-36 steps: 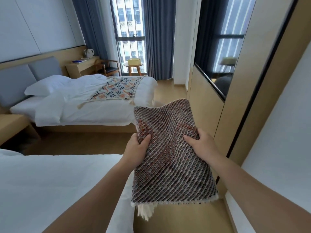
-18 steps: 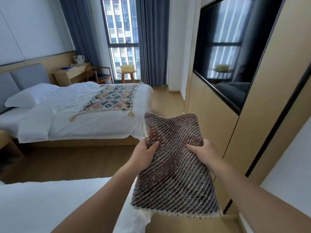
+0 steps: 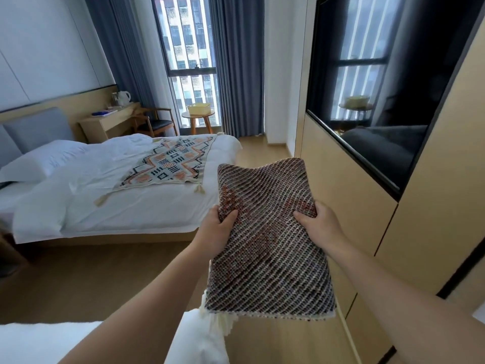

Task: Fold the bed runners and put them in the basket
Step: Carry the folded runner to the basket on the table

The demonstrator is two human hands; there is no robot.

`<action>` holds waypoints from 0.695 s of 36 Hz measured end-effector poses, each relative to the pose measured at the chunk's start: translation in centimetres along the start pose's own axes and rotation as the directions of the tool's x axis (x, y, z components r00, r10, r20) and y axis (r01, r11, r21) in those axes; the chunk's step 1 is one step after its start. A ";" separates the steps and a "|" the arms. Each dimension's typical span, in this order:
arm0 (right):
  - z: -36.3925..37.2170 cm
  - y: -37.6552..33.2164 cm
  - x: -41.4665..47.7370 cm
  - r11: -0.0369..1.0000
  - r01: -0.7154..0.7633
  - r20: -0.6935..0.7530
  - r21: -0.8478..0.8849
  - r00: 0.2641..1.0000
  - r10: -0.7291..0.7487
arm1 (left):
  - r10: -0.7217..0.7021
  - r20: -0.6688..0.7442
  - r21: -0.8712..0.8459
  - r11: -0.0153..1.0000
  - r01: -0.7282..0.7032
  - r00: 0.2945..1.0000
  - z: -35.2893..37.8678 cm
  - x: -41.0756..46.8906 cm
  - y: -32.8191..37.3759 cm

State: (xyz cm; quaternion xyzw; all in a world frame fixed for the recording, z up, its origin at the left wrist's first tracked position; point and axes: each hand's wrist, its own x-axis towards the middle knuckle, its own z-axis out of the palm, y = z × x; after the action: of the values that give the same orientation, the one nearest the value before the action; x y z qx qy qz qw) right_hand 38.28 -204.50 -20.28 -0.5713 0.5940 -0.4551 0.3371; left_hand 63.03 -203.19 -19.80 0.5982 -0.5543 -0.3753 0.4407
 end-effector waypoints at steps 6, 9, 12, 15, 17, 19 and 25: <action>-2.5 2.1 10.2 0.999 0.005 0.054 0.047 0.998 -0.008 | -0.016 -0.046 0.037 0.999 0.018 0.999 5.1 8.4 1.4; -3.8 2.5 14.9 0.999 0.012 0.080 0.047 0.997 -0.015 | -0.011 -0.060 0.059 0.998 0.015 0.998 7.3 12.2 2.4; -4.4 2.8 18.9 0.999 0.017 0.091 0.049 0.996 -0.021 | 0.008 -0.093 0.079 0.997 0.000 0.996 9.0 15.4 3.1; -4.6 3.3 22.4 0.998 0.017 0.096 0.055 0.995 -0.022 | -0.002 -0.100 0.069 0.998 0.009 0.995 10.4 18.5 3.4; -4.5 3.7 24.8 0.999 0.013 0.094 0.049 0.995 -0.017 | -0.014 -0.095 0.058 0.998 0.020 0.995 11.2 20.9 3.3; -4.4 4.2 27.2 0.999 0.009 0.090 0.040 0.996 -0.013 | -0.014 -0.099 0.048 0.999 0.019 0.995 12.0 23.3 3.1; -2.8 5.6 35.1 1.000 0.004 0.092 0.017 0.996 -0.006 | 0.006 -0.107 0.041 0.999 -0.002 0.994 13.3 31.3 1.6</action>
State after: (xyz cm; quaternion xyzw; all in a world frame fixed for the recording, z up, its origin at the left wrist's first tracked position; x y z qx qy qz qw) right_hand 29.45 -239.00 -20.23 -0.5903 0.5727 -0.4342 0.3674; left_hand 53.30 -235.78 -21.38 0.6252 -0.5388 -0.3302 0.4581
